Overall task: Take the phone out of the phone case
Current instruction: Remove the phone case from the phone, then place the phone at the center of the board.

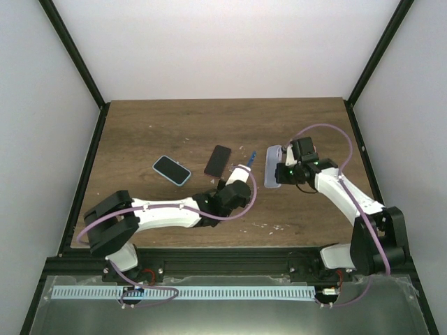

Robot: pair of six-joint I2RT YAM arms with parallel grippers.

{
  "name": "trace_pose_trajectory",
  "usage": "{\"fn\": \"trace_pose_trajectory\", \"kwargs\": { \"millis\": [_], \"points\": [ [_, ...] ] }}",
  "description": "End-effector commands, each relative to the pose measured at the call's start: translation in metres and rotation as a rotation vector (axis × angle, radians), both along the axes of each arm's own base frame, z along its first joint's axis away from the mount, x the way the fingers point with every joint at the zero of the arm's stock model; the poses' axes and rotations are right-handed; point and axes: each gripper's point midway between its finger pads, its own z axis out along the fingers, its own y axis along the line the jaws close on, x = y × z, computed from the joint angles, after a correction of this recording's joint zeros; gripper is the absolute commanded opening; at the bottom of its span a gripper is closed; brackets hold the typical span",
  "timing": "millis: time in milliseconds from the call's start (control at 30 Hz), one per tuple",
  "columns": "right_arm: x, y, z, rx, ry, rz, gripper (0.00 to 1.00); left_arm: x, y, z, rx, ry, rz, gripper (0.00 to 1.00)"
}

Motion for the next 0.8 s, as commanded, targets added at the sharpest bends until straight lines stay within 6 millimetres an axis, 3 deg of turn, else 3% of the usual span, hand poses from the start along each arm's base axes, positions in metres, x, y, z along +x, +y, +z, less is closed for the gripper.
{"fn": "trace_pose_trajectory", "kwargs": {
  "millis": [0,233,533,767],
  "points": [
    [0.037,-0.018,0.055,-0.045,-0.204,-0.041,0.01,0.015,-0.001,-0.001,0.131,-0.062,0.011,0.0],
    [0.05,-0.043,0.071,-0.01,-0.262,-0.055,0.01,0.032,0.005,-0.015,0.451,-0.193,0.001,0.0],
    [0.044,-0.038,0.063,0.017,-0.258,-0.023,0.01,0.051,0.004,-0.05,0.727,-0.237,0.024,0.0],
    [0.042,-0.034,0.061,0.042,-0.244,-0.011,0.01,0.061,0.005,-0.081,0.84,-0.205,0.038,0.0]
  ]
}}
